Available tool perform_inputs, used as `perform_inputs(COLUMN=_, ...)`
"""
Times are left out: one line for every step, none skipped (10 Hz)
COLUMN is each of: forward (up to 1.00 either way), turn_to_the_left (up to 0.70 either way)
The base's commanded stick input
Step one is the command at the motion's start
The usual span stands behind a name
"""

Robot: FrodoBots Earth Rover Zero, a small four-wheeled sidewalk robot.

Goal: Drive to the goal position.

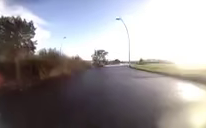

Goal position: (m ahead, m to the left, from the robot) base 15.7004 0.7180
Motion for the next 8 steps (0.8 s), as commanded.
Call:
perform_inputs(forward=0.45, turn_to_the_left=0.00)
perform_inputs(forward=0.45, turn_to_the_left=0.00)
perform_inputs(forward=0.45, turn_to_the_left=0.00)
perform_inputs(forward=0.45, turn_to_the_left=0.00)
perform_inputs(forward=0.45, turn_to_the_left=0.00)
perform_inputs(forward=0.45, turn_to_the_left=0.00)
perform_inputs(forward=0.45, turn_to_the_left=0.00)
perform_inputs(forward=0.45, turn_to_the_left=0.00)
